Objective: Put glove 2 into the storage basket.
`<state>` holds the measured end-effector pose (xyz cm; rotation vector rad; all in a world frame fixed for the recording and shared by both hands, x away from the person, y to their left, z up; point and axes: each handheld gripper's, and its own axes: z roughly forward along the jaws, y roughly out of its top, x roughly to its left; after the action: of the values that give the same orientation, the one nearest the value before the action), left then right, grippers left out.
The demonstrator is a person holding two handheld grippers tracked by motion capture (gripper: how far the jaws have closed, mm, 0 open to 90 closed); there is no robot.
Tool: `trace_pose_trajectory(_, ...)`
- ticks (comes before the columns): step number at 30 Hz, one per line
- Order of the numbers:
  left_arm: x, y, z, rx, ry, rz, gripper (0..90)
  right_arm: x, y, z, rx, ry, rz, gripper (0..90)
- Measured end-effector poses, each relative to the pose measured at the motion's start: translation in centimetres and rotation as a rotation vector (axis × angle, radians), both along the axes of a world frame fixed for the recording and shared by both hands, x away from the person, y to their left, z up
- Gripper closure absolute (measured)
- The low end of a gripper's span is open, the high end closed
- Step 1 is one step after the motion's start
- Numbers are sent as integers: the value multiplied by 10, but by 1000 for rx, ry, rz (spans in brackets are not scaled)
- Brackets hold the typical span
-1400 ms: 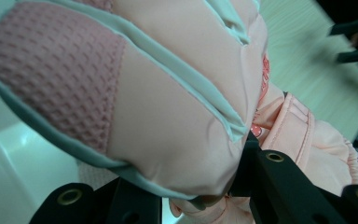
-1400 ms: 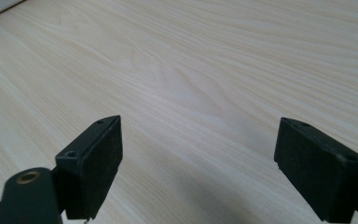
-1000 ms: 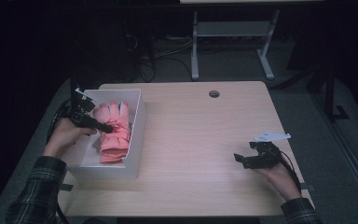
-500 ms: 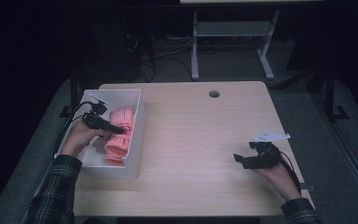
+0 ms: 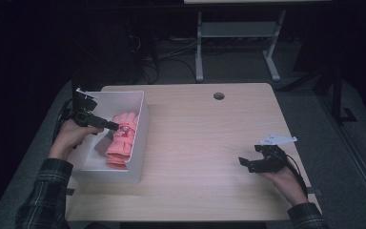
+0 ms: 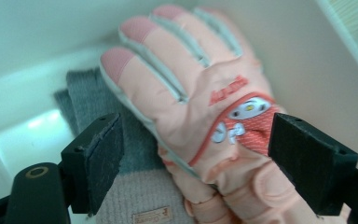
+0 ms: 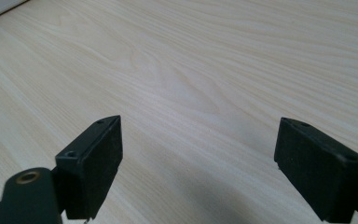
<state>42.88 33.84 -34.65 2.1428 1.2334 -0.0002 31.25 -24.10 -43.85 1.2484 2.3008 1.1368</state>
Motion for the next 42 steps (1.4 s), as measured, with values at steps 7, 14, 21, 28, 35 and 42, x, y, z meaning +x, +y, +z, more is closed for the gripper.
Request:
trace_pose_trajectory(7, -15, -20, 26, -28, -102, -28, 160, 1, -1, -1, 8, 3, -1, 150)
trace_pose_trajectory(14, -30, -56, 43, -55, -170, -98, 153, 2, -2, 0, 10, 5, 2, 150)
trace_pose_trajectory(21, -50, -103, 55, -60, -236, -175, 153, 1, -2, 1, 9, 1, 5, 150)
trace_pose_trajectory(28, -64, -139, 47, -87, -261, -223, 153, 1, 0, 3, 5, -6, 10, 150)
trace_pose_trajectory(35, -78, -182, 28, -87, -291, -279, 153, 0, 3, 2, 2, -1, 18, 150)
trace_pose_trajectory(42, -84, -205, 12, -87, -313, -308, 153, -1, 4, 1, -6, 0, 26, 144)
